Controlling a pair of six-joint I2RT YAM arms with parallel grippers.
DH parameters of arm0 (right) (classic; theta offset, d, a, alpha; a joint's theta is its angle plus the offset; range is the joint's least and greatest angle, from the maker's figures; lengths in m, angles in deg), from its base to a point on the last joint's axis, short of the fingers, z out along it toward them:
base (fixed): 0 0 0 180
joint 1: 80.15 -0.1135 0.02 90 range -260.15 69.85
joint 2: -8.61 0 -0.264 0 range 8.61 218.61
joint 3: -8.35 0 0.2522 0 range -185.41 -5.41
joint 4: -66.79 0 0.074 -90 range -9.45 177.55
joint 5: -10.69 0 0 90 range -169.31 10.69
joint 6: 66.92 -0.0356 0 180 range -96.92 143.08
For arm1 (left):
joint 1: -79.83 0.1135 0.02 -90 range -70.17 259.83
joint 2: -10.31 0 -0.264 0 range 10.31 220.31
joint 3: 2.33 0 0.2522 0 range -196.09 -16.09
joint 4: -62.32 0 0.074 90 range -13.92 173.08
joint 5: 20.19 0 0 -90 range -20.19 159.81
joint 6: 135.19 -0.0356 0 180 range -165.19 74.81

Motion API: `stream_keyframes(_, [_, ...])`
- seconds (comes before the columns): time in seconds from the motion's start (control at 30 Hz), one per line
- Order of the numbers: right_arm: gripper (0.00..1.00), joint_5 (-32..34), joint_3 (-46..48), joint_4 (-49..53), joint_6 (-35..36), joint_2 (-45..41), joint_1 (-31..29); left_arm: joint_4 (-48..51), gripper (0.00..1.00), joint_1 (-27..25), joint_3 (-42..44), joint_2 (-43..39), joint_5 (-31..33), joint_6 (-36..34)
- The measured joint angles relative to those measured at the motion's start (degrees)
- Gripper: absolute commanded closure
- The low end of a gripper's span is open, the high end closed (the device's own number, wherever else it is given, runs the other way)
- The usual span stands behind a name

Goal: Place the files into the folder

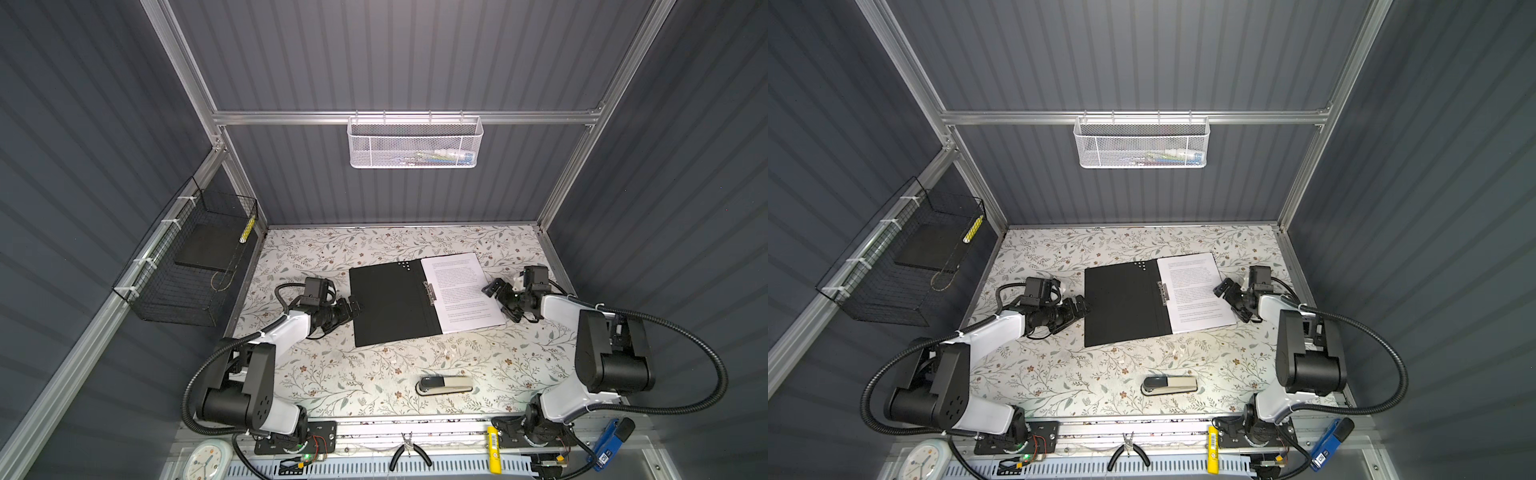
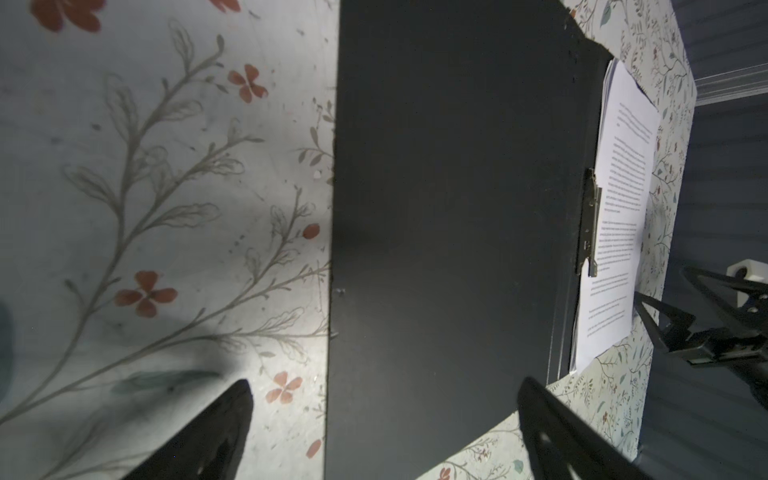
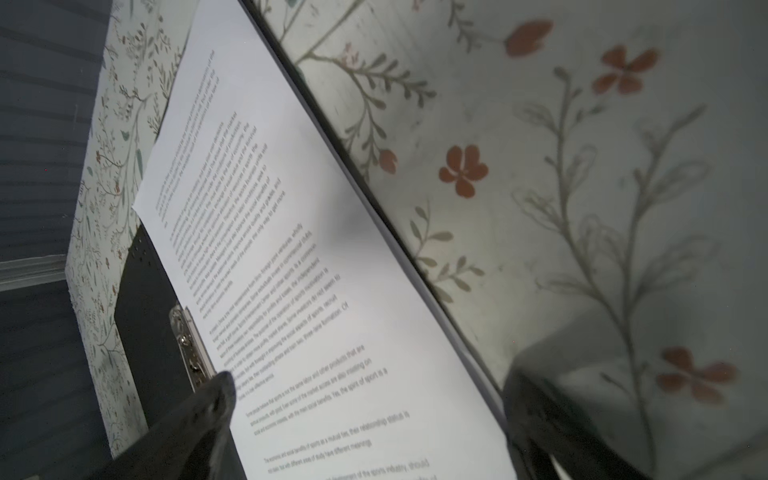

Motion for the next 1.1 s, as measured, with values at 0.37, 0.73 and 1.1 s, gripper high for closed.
stream_keyframes(0.37, [0.01, -5.86, -2.84, -1.73, -3.54, 3.45, 0.13, -0.09, 0.0, -0.72, -2.82, 4.74, -1.2, -1.53])
stream_keyframes(0.73, [0.01, -9.57, -2.43, -6.97, -5.35, 5.33, -0.37, 1.99, 0.0, -1.18, -5.81, 6.51, -1.66, -2.1])
stream_keyframes(1.1, [0.01, -6.71, -4.79, -8.5, -3.21, 7.32, -2.58, -0.04, 0.0, -0.83, -12.0, -1.31, -4.68, 2.1])
